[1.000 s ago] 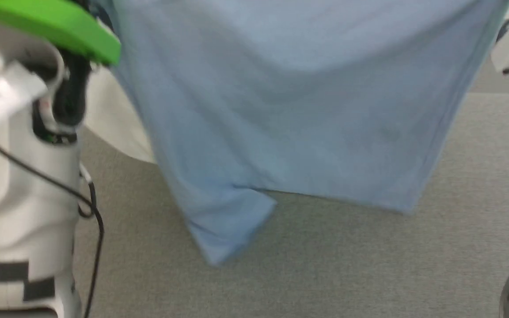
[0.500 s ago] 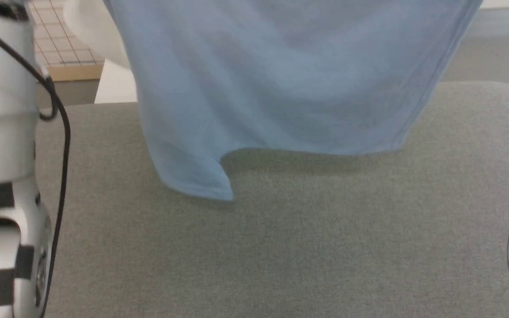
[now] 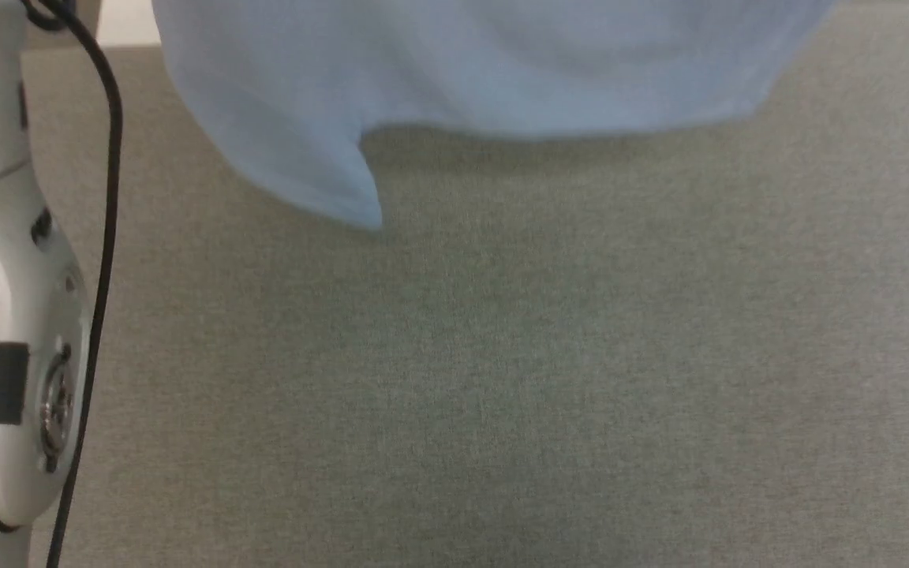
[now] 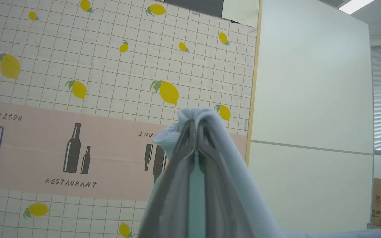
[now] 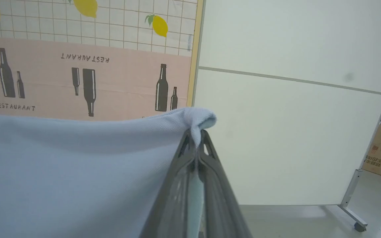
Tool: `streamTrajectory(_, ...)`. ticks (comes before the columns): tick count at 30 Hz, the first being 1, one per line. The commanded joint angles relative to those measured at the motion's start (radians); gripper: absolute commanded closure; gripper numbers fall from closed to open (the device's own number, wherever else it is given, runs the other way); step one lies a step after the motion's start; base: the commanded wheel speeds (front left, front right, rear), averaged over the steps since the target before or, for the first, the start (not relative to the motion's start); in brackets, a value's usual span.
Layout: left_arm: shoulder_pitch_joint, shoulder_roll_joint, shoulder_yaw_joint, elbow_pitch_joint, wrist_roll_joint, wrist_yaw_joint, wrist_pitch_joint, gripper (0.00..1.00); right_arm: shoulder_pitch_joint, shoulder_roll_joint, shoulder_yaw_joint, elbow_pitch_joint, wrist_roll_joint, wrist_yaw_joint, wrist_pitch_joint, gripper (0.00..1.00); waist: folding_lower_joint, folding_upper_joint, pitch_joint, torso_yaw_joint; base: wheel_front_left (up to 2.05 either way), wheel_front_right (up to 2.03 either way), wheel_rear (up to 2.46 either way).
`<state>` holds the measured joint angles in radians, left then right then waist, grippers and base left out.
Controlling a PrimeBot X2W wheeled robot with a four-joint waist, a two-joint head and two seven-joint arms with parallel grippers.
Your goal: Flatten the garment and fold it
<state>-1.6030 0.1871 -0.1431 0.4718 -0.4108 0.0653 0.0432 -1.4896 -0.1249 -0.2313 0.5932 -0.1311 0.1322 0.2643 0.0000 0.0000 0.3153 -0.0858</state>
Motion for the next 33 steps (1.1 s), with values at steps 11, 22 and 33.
streamTrajectory(11,-0.100,-0.022,0.007,0.163,-0.037,-0.113,-0.212,1.00,-0.058,-0.070,-0.005,0.111,-0.099,-0.002,-0.159,1.00,0.0000,0.0000,0.215,0.055,0.00,0.00,0.00)
streamTrajectory(22,0.065,-0.013,-0.036,0.133,-0.129,-0.190,-0.249,1.00,0.035,-0.109,0.095,0.182,-0.029,-0.002,-0.263,1.00,0.0000,0.0000,0.270,0.078,0.00,0.00,0.00)
streamTrajectory(33,0.499,0.080,-0.054,-0.261,-0.258,-0.188,-0.123,1.00,0.362,-0.239,0.255,-0.069,0.350,-0.002,-0.224,1.00,0.0000,0.0000,0.210,0.095,0.00,0.00,0.00)
